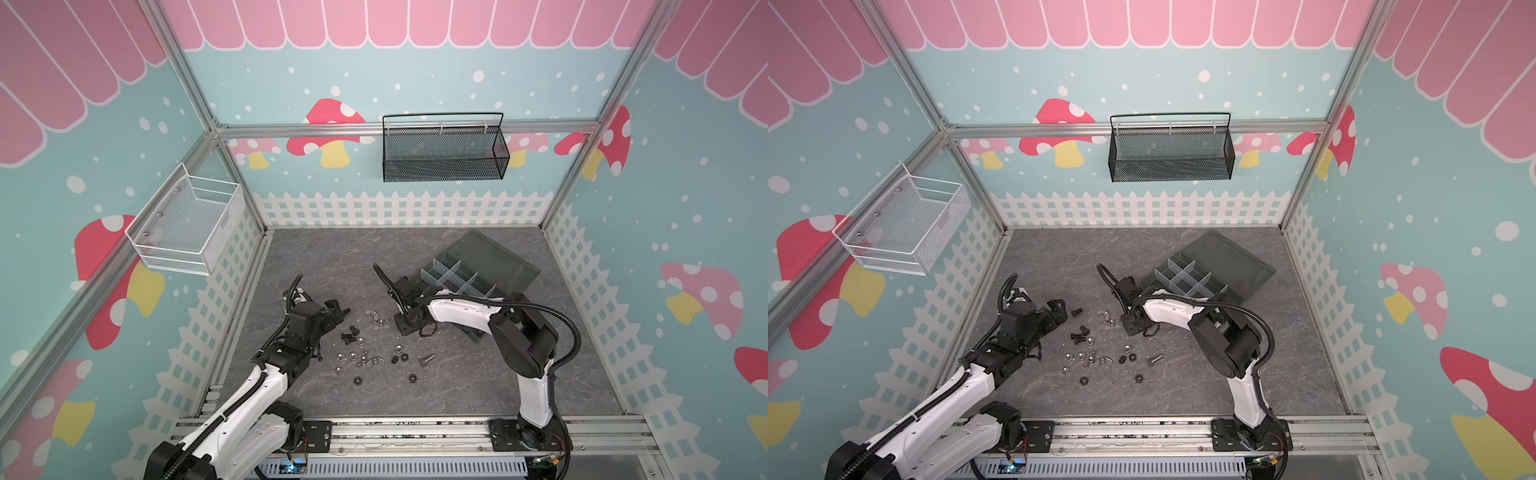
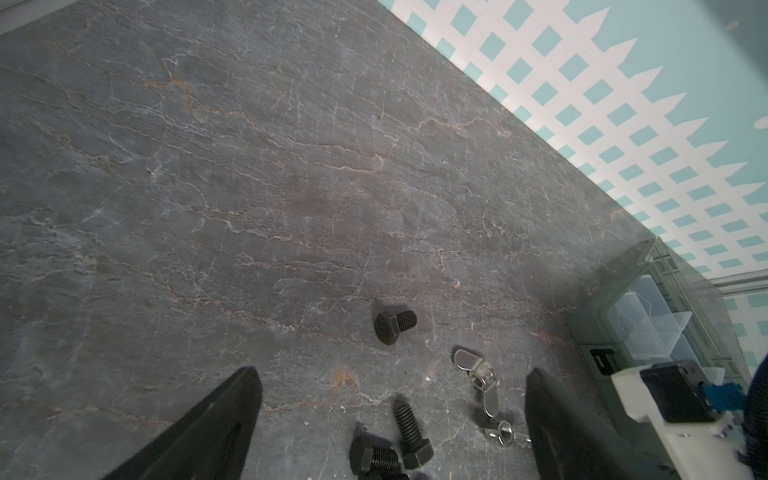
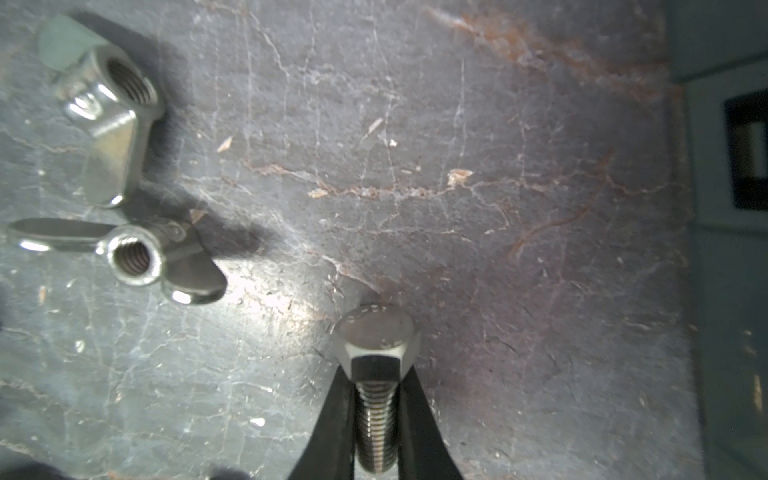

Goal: Sort the screws and nuts into containers
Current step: 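Move the right gripper back to the table and grasp a third silver bolt, then carry the silver bolt with the right gripper into a box compartment and release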

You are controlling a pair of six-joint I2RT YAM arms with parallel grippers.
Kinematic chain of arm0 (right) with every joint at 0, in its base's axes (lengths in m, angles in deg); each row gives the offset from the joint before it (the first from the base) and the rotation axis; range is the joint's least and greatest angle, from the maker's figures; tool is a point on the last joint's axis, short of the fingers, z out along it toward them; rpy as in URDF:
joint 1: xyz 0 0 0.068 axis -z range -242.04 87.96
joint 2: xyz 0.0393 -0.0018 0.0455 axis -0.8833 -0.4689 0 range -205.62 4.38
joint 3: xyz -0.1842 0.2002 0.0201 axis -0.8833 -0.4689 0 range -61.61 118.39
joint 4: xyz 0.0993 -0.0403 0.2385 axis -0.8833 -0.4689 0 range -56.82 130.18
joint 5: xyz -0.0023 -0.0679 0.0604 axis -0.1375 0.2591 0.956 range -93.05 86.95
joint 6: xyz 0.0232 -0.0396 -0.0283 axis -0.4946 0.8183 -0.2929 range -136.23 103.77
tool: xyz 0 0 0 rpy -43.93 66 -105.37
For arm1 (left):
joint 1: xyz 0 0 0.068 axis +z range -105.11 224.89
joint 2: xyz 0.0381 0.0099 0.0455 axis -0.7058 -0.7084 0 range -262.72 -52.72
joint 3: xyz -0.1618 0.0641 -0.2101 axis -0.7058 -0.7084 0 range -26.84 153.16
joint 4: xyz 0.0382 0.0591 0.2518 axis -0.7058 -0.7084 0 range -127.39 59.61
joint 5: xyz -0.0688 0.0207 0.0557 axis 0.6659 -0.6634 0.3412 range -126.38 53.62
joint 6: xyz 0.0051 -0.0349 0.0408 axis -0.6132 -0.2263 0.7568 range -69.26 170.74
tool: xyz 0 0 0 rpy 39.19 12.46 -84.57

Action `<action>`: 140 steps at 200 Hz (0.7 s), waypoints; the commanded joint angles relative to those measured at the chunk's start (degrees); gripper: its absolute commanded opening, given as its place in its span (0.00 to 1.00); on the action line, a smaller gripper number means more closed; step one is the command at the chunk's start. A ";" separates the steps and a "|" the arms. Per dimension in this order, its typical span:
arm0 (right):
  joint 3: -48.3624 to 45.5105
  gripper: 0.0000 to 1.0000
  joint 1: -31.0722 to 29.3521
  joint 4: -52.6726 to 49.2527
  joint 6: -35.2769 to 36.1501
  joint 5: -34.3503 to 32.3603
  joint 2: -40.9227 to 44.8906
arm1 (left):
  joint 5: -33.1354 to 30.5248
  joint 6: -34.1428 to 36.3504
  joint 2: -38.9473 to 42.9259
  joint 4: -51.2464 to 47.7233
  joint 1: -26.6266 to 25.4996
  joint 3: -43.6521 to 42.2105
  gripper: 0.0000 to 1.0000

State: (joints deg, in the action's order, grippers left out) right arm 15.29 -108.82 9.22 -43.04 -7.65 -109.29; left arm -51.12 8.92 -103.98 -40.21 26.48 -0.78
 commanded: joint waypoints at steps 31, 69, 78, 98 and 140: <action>-0.36 0.00 1.90 -3.97 -1.15 -3.16 8.31 | 0.11 -1.03 -0.39 -0.02 0.40 -0.44 1.00; -2.90 0.00 5.02 -5.48 -0.78 -4.78 14.05 | 0.28 -1.11 -0.46 0.16 0.40 -0.31 1.00; -3.90 0.00 6.10 -5.85 -0.61 -5.12 15.49 | 0.41 -1.09 -0.50 0.23 0.40 -0.31 1.00; -6.60 0.00 8.97 -6.47 -0.44 -5.24 18.61 | 0.59 -0.97 -0.68 0.41 0.39 -0.06 1.00; -12.89 0.00 14.91 -6.43 0.39 -4.67 24.82 | 1.21 -0.94 -1.24 0.77 0.37 0.39 1.00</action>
State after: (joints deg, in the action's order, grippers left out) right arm 5.04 -96.04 4.11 -43.26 -11.65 -87.96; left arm -50.51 8.92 -104.84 -39.97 26.50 -0.78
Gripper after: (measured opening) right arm 0.155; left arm 0.991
